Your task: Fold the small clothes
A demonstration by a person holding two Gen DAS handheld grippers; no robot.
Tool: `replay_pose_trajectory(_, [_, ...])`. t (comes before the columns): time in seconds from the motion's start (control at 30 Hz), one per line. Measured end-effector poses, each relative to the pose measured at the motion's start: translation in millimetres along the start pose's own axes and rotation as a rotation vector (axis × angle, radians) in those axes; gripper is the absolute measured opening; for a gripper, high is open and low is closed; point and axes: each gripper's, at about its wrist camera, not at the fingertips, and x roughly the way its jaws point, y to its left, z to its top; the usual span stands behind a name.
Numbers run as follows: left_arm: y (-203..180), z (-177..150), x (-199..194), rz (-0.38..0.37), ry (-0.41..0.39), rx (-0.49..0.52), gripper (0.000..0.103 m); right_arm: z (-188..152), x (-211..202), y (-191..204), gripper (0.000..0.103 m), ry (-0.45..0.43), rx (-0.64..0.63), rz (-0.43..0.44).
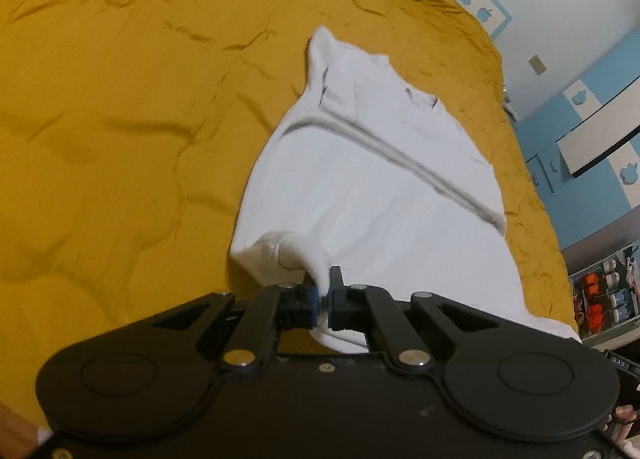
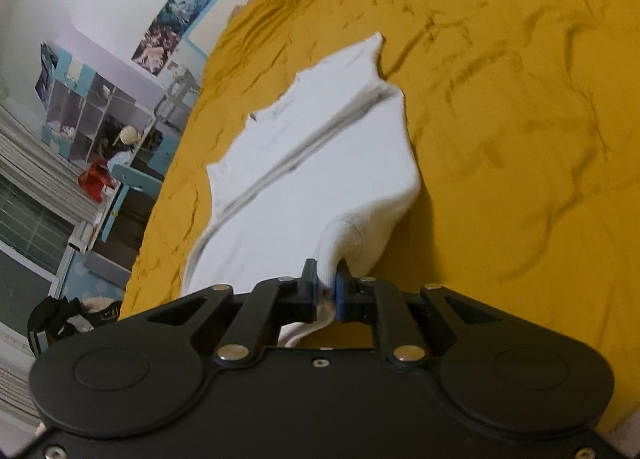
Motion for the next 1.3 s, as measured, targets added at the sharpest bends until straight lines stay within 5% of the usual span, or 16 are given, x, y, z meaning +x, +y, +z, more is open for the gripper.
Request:
replay_pose_trajectory(0.43, [-37,122,59,-0.037,-0.101,0.063,0.001,117,75,19,0.008,-0.095,-0.065,-0.015])
replay_pose_trajectory(0.83, [-65,259,193,-0.002,-0.181,0.040,0.002,247,201,22,0.008,-0.184,-0.044,-0.087])
replay_pose_trajectory(0.9, [-67,266,217,0.047,-0.181,0.062,0.008,261,227,19,0.008,-0.208,-0.054,-0.136])
replay_pose_trajectory(1.0, [-66,267,215,0.131,-0.264,0.043,0.027,270,250,9,0.043,-0.203,-0.004,-0.243])
replay_pose_trajectory(1.03, [-65,264,207,0.119,-0.275,0.043,0.039,268,247,5,0.045,-0.221,0.026,-0.250])
replay_pose_trajectory(1.07, [-63,259,196,0.096,-0.276,0.055,0.041,264,241,1,0.045,-0.224,0.054,-0.225])
replay_pose_trajectory(1.2, [-59,227,156,0.122,-0.218,0.159,0.041,231,202,-5,0.045,-0.161,0.052,-0.141])
replay_pose_trajectory(1.3, [-48,191,133,0.132,-0.125,0.138,0.044,197,165,-8,0.045,-0.109,0.056,-0.112])
